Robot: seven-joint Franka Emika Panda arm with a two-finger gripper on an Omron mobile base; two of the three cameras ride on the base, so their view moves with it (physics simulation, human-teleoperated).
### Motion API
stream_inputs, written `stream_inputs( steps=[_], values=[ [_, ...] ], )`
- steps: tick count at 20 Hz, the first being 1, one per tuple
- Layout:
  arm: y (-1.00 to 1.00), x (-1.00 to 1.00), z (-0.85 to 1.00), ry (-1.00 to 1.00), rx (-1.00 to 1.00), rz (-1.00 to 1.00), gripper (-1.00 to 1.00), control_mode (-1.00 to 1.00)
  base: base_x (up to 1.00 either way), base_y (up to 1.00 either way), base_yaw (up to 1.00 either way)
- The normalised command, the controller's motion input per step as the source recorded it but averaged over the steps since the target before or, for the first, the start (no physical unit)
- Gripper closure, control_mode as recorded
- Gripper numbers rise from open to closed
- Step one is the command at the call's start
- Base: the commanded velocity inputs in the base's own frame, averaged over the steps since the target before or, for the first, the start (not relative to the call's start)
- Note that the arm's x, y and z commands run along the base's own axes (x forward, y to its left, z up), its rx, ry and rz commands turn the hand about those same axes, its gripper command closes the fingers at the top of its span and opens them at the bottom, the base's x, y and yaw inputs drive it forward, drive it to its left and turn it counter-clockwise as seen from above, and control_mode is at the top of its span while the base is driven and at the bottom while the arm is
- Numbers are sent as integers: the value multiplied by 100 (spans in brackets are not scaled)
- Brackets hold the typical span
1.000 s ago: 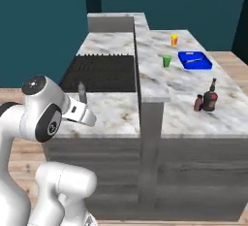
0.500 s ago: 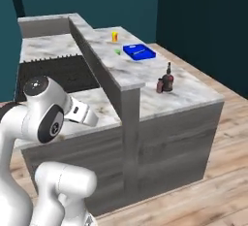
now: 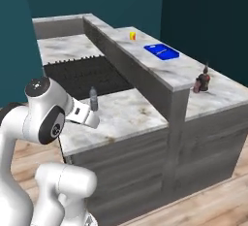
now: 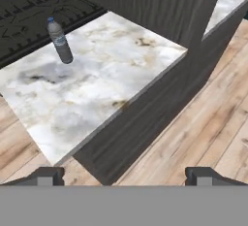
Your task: Place the drinks on the dining counter in a tight cluster.
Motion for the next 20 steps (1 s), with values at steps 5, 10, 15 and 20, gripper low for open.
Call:
stream_inputs(
  steps=[5,10,15,20],
  values=[
    [0,0,0,0,0,0,-100,100,9,100,-34],
    [0,0,0,0,0,0,-100,100,8,89,-52],
    [0,0,0,0,0,0,-100,100,59,80,-52],
    [0,0,0,0,0,0,-100,100,46,52,-67]
  ],
)
